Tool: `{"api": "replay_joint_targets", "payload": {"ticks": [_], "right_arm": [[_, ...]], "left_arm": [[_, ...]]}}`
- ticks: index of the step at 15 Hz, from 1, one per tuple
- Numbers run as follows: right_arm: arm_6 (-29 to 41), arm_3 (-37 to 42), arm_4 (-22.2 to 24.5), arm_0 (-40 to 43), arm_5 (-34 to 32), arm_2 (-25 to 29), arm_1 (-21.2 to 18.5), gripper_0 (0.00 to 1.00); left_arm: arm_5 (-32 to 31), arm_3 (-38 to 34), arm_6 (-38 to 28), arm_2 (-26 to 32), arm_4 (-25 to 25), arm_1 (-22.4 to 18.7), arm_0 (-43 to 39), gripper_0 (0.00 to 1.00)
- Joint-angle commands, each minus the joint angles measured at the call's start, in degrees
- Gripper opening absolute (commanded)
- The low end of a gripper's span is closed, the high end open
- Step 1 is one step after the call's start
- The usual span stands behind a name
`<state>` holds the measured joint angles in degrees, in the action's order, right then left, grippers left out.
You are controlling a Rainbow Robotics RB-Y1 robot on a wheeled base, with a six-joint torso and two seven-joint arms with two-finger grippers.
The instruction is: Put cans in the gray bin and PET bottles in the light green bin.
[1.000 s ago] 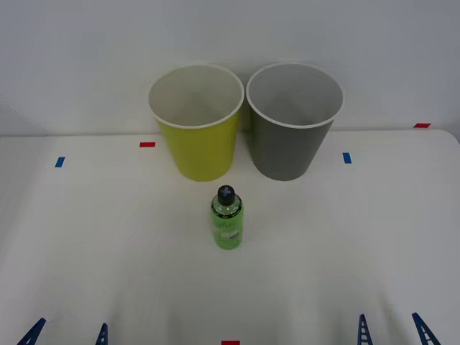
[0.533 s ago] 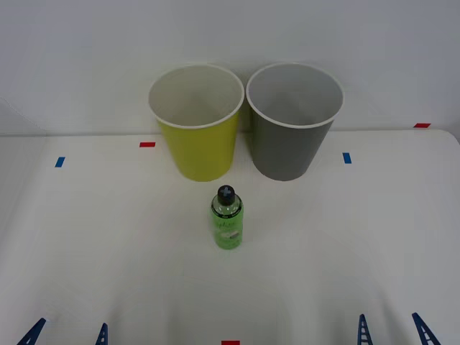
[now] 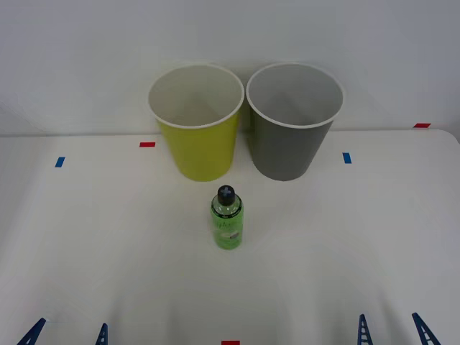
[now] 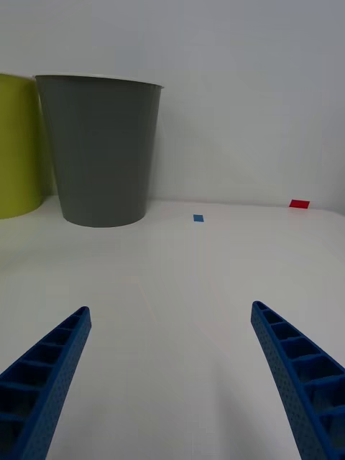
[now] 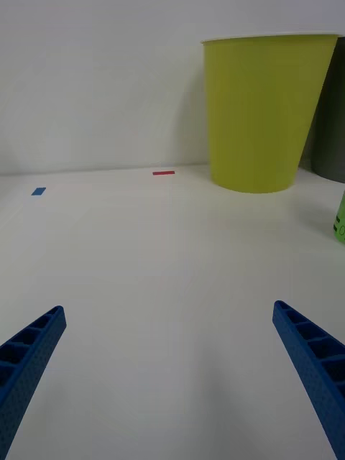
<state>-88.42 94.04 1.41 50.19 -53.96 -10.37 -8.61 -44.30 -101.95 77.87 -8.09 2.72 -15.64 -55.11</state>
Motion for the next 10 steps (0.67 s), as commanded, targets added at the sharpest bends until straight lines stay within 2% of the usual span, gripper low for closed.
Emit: {"api": "replay_joint_targets", "payload": {"ticks": [1,10], "right_arm": [[0.0,0.0,0.0,0.0,0.0,0.0,0.0,0.77],[0.0,0.0,0.0,0.0,0.0,0.0,0.0,0.77]], "left_arm": [[0.0,0.0,0.0,0.0,0.0,0.0,0.0,1.0],[0.0,0.0,0.0,0.0,0.0,0.0,0.0,1.0]]}}
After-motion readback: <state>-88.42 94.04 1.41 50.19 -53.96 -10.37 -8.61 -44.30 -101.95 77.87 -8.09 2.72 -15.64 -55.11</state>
